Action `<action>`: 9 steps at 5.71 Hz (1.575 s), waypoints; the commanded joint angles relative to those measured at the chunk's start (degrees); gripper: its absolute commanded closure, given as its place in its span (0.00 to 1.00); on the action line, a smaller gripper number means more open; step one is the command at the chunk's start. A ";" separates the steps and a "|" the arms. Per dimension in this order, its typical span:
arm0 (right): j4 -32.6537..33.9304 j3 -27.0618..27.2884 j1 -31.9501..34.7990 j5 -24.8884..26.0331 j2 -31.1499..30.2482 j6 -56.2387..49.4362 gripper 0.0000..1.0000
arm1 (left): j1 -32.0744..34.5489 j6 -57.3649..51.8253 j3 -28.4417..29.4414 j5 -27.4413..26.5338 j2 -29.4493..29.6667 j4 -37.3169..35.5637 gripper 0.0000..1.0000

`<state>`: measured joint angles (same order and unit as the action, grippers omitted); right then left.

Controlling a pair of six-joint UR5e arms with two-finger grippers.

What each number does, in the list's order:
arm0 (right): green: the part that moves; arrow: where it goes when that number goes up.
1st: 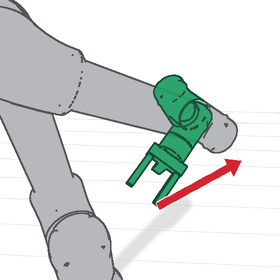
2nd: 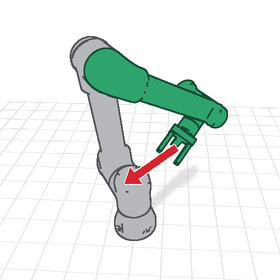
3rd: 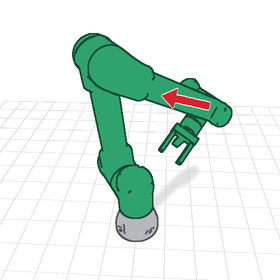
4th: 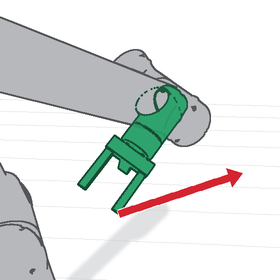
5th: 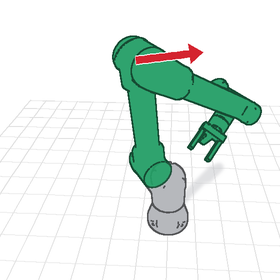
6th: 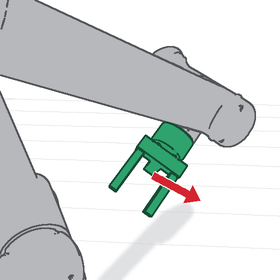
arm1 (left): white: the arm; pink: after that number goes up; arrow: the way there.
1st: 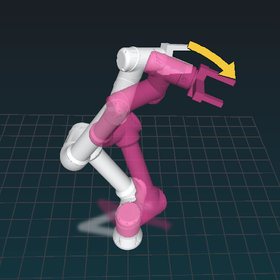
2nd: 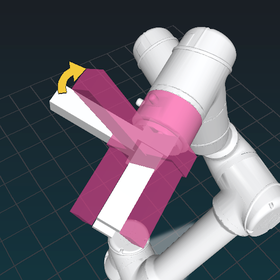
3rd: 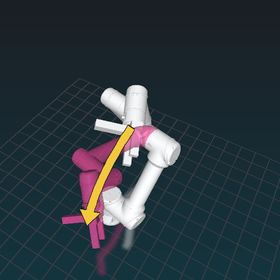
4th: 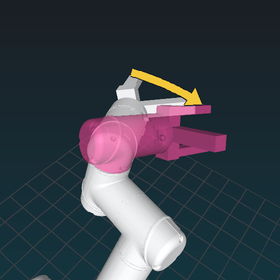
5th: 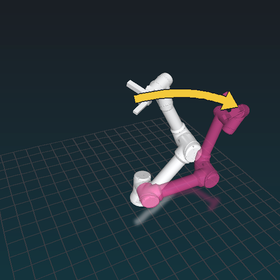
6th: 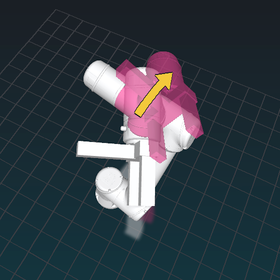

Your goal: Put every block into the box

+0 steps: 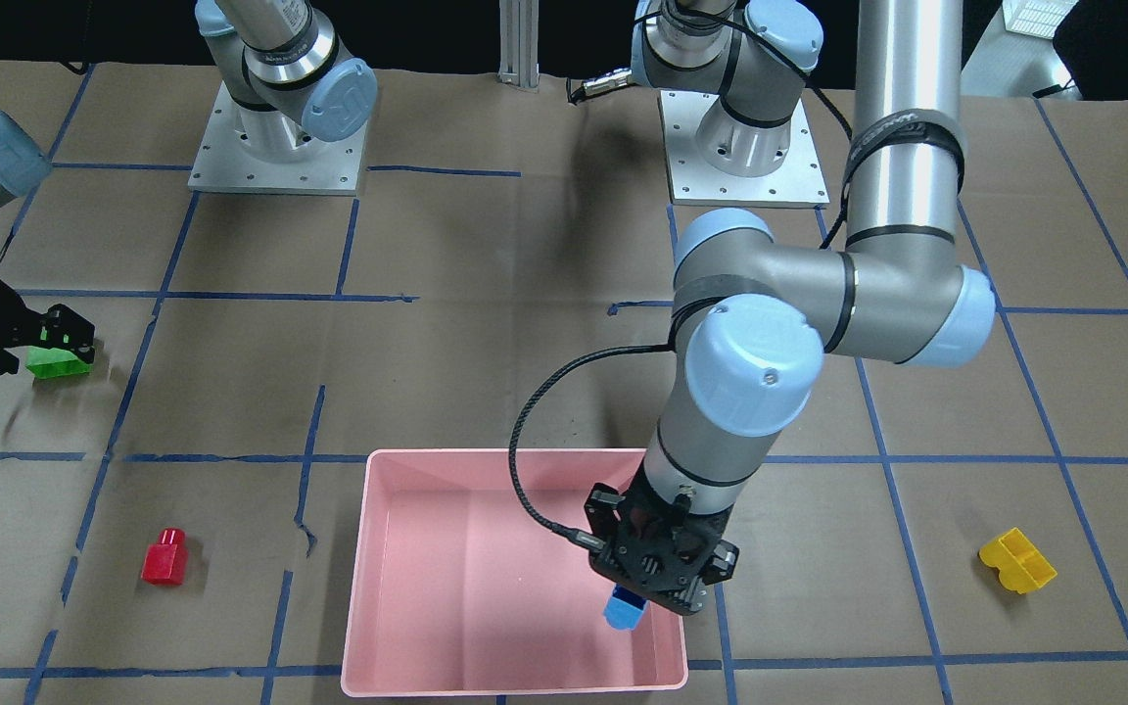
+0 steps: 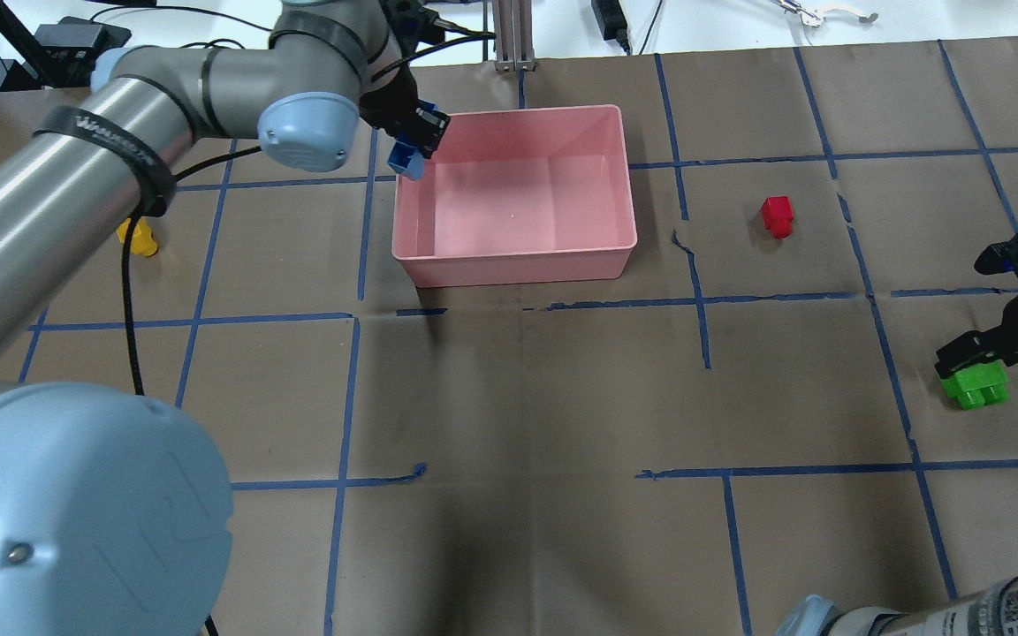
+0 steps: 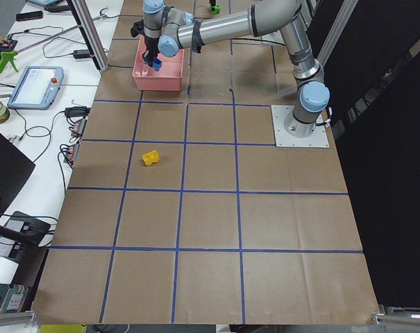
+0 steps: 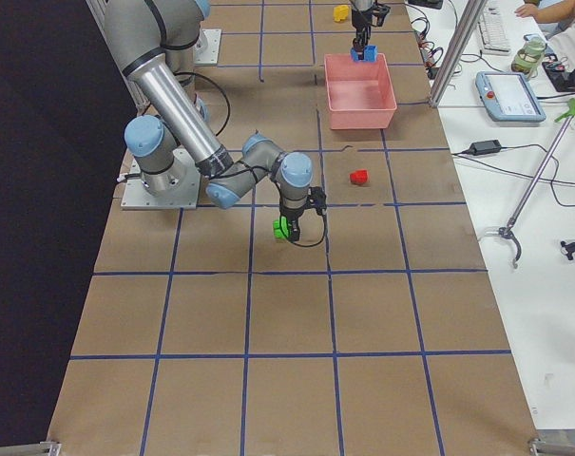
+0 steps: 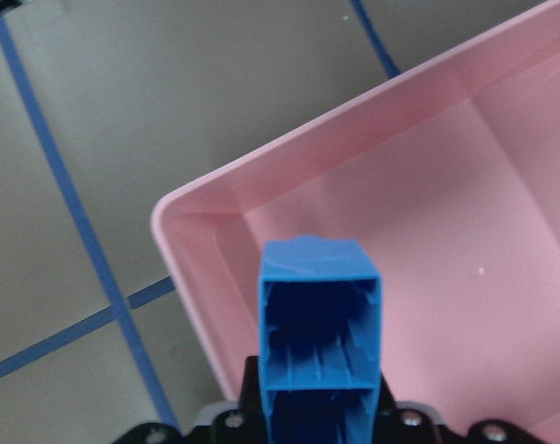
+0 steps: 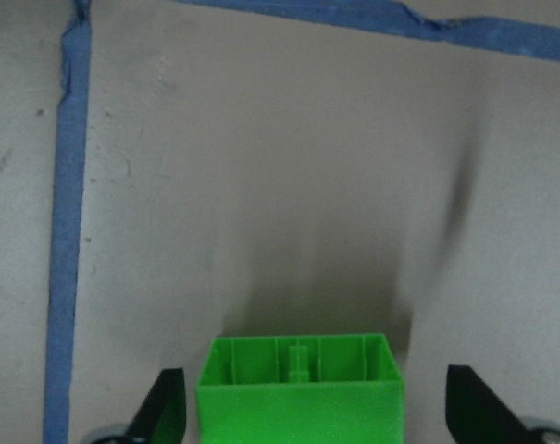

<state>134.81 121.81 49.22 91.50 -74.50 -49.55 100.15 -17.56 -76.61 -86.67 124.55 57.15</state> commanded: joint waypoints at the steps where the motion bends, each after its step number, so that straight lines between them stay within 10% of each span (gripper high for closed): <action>1: -0.34 0.09 -0.09 0.52 0.14 0.16 0.09 | 0.66 -1.15 0.06 -0.35 0.34 -0.28 0.00; 4: -0.86 -0.08 0.00 0.61 -0.29 0.25 0.51 | -12.89 -0.45 -2.73 -2.02 -5.88 0.07 0.00; 6: -1.82 -5.14 2.79 0.69 -1.96 2.16 0.49 | -25.38 -0.46 -6.52 -2.02 -5.90 -0.55 0.00; 9: -30.05 -27.87 11.64 0.43 -4.52 15.39 0.48 | -35.53 -1.06 -7.50 -2.02 -0.82 -6.22 0.00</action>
<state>112.67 101.23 57.35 92.03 -79.14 -38.92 66.59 -18.24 -83.98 -88.79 122.27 53.68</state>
